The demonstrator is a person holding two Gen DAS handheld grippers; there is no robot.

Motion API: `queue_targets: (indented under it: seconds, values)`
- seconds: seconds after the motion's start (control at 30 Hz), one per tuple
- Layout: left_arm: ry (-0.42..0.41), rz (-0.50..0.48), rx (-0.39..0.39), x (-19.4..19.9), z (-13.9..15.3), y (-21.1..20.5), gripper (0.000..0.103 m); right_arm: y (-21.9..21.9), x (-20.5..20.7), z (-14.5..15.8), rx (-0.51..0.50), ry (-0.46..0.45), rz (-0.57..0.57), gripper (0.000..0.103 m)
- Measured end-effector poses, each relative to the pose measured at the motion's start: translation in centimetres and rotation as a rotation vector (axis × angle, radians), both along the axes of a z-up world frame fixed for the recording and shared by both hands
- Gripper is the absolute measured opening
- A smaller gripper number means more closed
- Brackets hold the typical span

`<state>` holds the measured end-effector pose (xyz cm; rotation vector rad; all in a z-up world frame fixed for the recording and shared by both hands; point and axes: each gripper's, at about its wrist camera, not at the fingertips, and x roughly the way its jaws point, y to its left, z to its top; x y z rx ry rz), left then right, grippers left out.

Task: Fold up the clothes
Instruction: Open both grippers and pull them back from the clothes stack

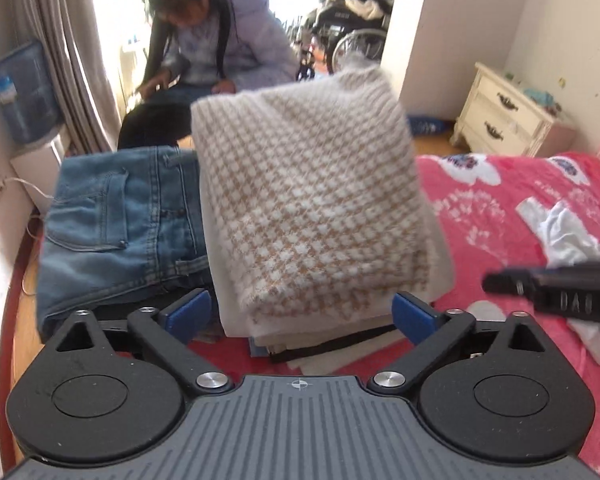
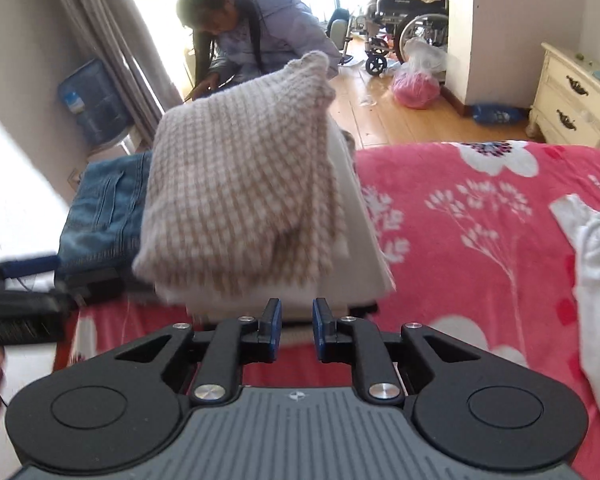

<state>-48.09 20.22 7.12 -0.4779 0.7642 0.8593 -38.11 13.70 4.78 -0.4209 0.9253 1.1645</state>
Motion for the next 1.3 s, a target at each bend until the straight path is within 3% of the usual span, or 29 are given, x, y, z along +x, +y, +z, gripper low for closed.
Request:
queue_targets:
  seconds: [0.2, 0.4, 0.53, 0.67, 0.83, 0.93, 1.0, 1.2, 1.3]
  values:
    - [-0.081, 0.058, -0.026, -2.4, 2.7, -3.5, 0.103, -3.6, -1.6, 1.7, 0.013, -0.048, -0.018, 0.043]
    - [-0.083, 0.095, 0.002, -3.8, 4.4, -6.5, 0.103, -5.7, -2.3, 4.1, 0.074, -0.046, -0.069, 0.054]
    - [-0.085, 0.052, 0.019, -4.1, 5.4, -7.9, 0.103, -7.0, -3.4, 5.8, 0.126, -0.074, -0.082, 0.074]
    - [-0.096, 0.038, 0.012, -4.3, 5.6, -9.1, 0.103, -8.1, -4.7, 6.3, 0.13, -0.082, -0.092, 0.079]
    - [-0.063, 0.033, 0.06, -4.4, 5.8, -10.9, 0.103, -9.3, -5.9, 6.3, 0.127, -0.066, -0.111, 0.088]
    - [-0.093, 0.021, 0.041, -4.8, 6.0, -11.4, 0.103, -9.6, -6.3, 6.1, 0.14, -0.058, -0.098, 0.094]
    - [-0.101, 0.028, 0.017, -4.9, 6.0, -11.3, 0.103, -9.4, -6.3, 5.8, 0.149, -0.063, -0.096, 0.096]
    - [-0.053, 0.061, 0.069, -5.0, 6.3, -11.5, 0.103, -9.2, -5.7, 4.8, 0.119, -0.016, -0.121, 0.096]
    - [-0.06, 0.052, 0.055, -4.8, 6.1, -11.4, 0.103, -8.8, -5.3, 4.9, 0.089, -0.024, -0.109, 0.097]
